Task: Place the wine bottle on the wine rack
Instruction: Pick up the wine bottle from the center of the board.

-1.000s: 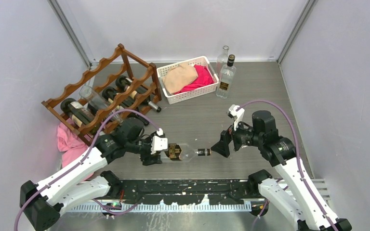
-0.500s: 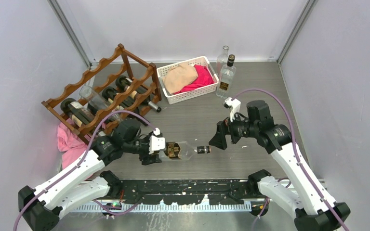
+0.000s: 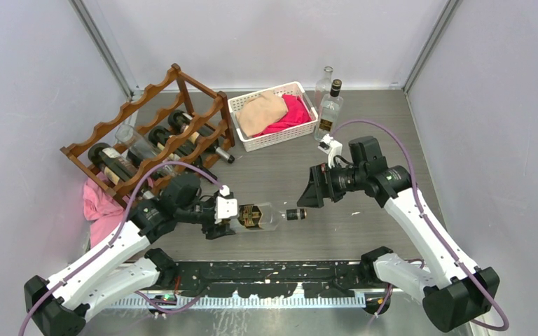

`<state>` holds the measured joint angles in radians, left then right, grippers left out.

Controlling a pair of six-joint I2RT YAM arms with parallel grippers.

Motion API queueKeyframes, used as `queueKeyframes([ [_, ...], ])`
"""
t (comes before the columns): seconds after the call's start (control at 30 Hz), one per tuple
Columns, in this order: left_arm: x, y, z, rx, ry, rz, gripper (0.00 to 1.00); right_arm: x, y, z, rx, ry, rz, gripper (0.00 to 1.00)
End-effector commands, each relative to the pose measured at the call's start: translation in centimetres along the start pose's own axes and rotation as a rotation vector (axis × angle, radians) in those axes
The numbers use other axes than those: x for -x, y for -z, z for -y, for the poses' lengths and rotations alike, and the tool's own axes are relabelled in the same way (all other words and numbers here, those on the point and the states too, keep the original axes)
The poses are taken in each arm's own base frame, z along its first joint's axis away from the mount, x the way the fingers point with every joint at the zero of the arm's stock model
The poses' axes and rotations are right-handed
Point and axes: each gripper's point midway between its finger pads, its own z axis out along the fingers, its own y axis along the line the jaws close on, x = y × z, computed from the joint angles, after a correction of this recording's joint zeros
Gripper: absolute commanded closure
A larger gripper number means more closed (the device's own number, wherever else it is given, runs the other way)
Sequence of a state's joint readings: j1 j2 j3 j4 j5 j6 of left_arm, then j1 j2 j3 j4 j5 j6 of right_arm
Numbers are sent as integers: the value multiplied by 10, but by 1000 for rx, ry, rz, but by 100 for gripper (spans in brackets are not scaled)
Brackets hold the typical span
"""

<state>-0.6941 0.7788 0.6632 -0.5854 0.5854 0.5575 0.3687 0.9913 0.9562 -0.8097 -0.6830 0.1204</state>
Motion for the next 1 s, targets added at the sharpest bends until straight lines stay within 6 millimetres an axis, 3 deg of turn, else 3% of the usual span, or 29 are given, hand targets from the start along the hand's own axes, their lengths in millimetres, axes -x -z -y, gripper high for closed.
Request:
queueKeyframes([
  [0.0,51,8,-14,45,-120,186,100,17,-3,-29,179,-35,32,9],
  [0.23,54,7,-11,19,-115,201,100,12,-28,-35,283,-104,-43,18],
  [0.67,54,7,-10,21,-120,205,100,-14,-37,-56,367,-67,-161,24],
  [0.97,54,7,-11,23,-120,206,100,-31,-50,-58,367,-57,-244,29],
])
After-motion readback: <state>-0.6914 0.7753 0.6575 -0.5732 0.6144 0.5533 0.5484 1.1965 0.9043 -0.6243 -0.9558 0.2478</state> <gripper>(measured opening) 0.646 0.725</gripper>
